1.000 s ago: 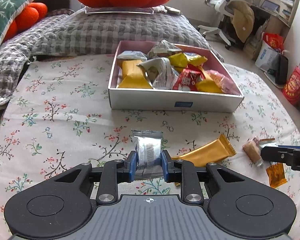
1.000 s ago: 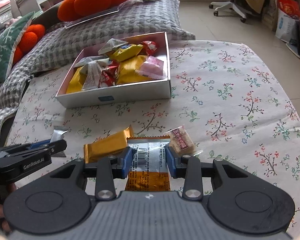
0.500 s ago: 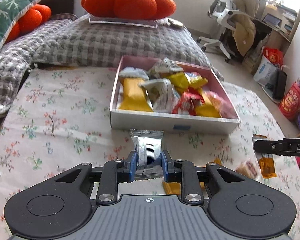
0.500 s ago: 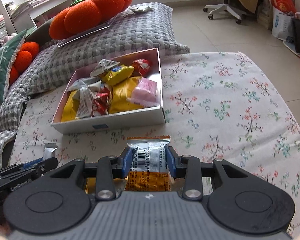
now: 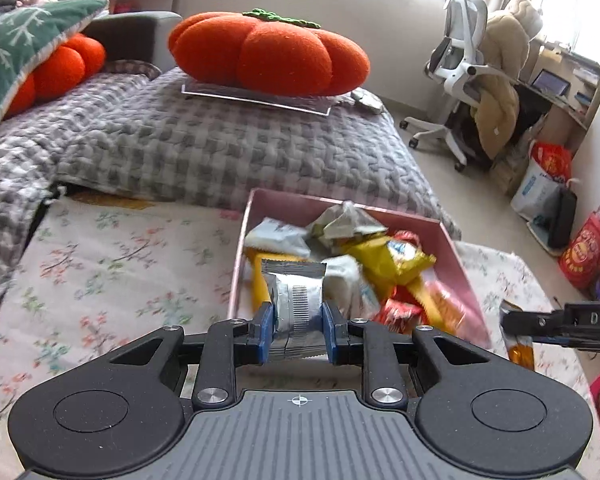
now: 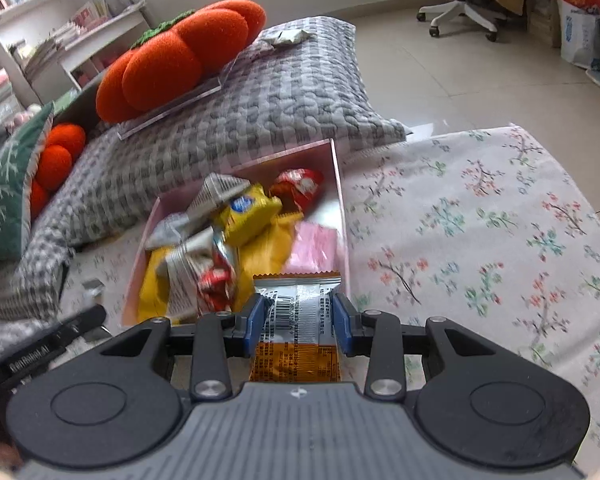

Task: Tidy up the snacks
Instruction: 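Carry the silver packet and orange-and-silver bar with both grippers into the box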

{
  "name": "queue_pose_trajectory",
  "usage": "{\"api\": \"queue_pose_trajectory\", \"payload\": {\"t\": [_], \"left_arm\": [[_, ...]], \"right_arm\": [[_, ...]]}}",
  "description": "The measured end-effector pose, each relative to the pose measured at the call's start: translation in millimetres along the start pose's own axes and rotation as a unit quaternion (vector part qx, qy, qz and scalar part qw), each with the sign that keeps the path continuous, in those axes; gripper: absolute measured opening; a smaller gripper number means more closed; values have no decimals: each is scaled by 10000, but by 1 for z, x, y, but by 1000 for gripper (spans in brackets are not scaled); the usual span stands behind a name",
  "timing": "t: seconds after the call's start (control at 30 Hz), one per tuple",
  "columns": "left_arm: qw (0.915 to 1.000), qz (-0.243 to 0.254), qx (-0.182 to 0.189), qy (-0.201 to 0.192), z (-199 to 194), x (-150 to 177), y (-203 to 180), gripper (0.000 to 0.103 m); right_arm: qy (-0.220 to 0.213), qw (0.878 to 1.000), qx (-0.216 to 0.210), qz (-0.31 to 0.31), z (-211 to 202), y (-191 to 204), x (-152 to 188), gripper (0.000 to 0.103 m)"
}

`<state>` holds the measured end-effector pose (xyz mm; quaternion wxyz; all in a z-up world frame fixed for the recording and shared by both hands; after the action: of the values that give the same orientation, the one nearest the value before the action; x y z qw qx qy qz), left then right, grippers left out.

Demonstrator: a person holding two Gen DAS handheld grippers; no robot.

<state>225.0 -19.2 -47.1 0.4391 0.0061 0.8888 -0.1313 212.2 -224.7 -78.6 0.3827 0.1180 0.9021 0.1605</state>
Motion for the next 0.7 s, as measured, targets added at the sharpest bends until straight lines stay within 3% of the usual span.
{"api": "queue_pose_trajectory", "payload": {"t": [0.33, 0.7], "left_arm": [[9996, -29, 142, -239, 51, -38, -14, 23], [9993, -195, 284, -126, 99, -43, -20, 25]], "right_arm": [[-234, 9967, -457, 628, 35, -4, -40, 34], [-429, 9961, -540, 556, 68, 1, -64, 34]]}}
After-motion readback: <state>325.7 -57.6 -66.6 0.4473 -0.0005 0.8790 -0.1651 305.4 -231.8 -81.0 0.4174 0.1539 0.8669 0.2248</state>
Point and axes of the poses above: each gripper's, at about its wrist camera, not at the fingertips, and z roughly the way its jaws point, y to its left, x to its underside, the point moved 8 cm from there along z, roughly the way its jaws point, and after that the axes turned 7 degrees about -y, right-handed, at the moved point
